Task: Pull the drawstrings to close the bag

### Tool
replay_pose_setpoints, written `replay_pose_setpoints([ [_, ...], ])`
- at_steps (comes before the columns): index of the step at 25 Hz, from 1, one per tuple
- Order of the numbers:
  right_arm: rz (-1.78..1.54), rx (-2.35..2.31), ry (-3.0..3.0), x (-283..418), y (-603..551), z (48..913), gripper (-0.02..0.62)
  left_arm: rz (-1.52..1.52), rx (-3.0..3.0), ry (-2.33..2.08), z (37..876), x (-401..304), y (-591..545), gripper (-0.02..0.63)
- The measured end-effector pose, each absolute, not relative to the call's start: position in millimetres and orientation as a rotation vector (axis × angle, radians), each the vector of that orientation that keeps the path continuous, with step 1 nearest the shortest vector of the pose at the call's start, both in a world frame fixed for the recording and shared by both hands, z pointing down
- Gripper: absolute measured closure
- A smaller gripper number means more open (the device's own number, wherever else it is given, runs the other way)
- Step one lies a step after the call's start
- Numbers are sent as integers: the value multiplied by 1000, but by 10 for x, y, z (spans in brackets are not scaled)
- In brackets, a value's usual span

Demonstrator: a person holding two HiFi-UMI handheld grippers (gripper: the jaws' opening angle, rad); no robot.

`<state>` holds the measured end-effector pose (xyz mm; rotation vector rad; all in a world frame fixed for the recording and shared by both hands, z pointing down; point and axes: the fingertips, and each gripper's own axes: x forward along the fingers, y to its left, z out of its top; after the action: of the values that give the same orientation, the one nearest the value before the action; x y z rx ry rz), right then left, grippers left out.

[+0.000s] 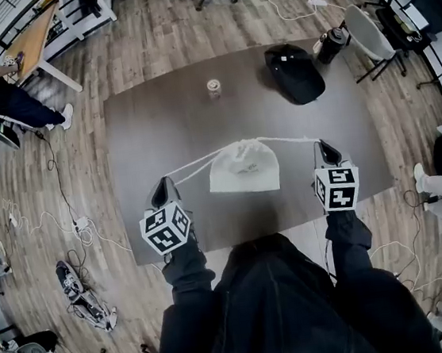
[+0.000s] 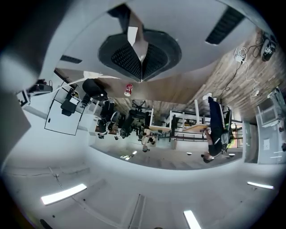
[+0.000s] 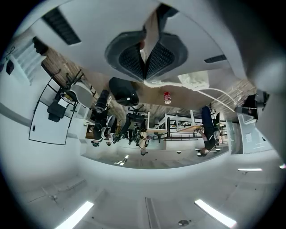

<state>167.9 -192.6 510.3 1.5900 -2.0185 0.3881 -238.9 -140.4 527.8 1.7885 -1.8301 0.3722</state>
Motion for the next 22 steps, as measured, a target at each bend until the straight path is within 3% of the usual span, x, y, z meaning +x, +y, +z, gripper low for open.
replay_pose_setpoints([
  [13,626,1267,-2148,785,-2022,6160,566,599,1865,-1512,6328,-1349,-1758,569],
  [22,742,1123,-2126,495,-1868,6838,566,699,1857,-1390,6838,-1018,-1717,569],
])
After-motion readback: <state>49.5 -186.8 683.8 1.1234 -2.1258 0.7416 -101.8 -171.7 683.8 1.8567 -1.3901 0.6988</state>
